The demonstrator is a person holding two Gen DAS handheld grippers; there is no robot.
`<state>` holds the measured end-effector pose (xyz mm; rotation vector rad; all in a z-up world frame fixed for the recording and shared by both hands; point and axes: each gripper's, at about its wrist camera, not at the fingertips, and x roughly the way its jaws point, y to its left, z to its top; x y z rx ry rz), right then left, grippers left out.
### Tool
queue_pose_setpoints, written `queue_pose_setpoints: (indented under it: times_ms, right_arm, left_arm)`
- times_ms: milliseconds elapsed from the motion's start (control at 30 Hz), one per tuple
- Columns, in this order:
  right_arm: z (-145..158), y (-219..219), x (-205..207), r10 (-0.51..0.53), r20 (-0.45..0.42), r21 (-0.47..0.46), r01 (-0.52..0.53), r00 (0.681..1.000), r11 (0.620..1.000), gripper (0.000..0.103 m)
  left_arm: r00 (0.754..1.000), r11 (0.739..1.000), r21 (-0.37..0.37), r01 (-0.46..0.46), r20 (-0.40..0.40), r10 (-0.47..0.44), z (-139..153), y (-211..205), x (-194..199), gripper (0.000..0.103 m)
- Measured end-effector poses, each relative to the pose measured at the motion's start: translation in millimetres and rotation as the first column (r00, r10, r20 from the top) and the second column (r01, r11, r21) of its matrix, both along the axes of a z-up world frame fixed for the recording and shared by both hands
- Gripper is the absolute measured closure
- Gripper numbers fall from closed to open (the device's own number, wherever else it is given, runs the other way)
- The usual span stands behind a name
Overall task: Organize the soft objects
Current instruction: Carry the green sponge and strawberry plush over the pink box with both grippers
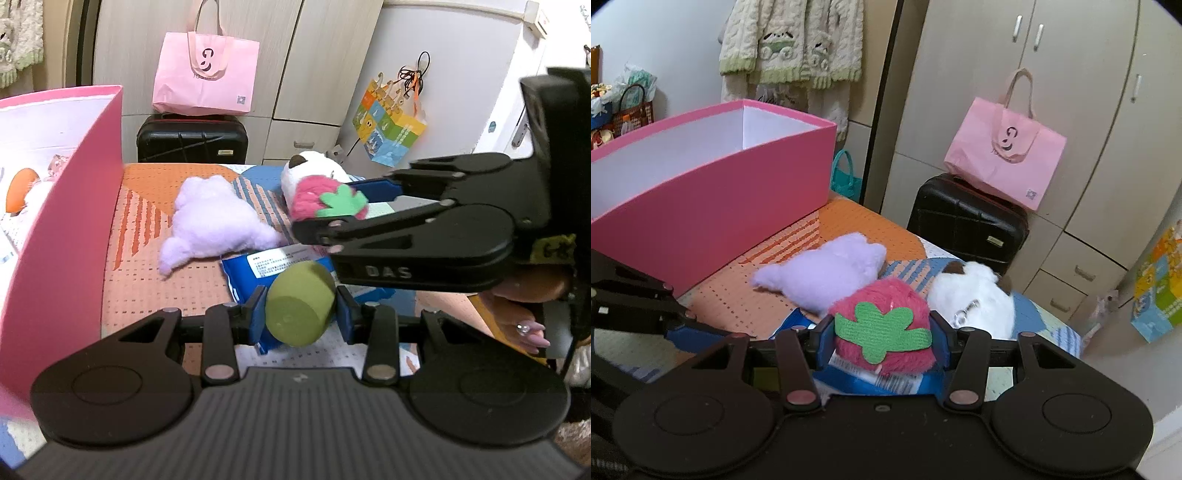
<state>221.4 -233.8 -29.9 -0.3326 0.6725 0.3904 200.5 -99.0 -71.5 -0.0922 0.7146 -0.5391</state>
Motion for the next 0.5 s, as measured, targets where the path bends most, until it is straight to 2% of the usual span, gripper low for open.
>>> queue_pose_setpoints:
  times_ms: [267, 333, 400, 500]
  right_arm:
    - [11.2, -13.1, -37.1, -0.047, 0.035, 0.027, 0.046, 0.998, 0.999, 0.047]
    - [12.9, -16.8, -46.5, -0.053, 0.033, 0.043, 0.052, 0.998, 0.998, 0.047]
    - [12.2, -21.6, -55.4, -0.06, 0.016, 0.077, 0.059, 0.998, 0.995, 0.047]
    - [4.9, -29.9, -66.6, -0.07, -0.053, 0.163, 0.078, 0.996, 0.983, 0.047]
  left_arm:
    - [1.0, 0.999, -0.032, 0.003, -0.025, -0.004, 6.7, 13.1, -22.2, 0.066]
    - [0.997, 0.999, -0.041, 0.015, -0.074, -0.018, 7.7, 18.3, -27.4, 0.066]
    - [0.989, 0.996, -0.085, 0.033, -0.138, -0.044, 8.4, 29.1, -34.1, 0.066]
    - [0.982, 0.994, -0.106, 0.034, -0.18, -0.053, 7.8, 42.2, -45.7, 0.066]
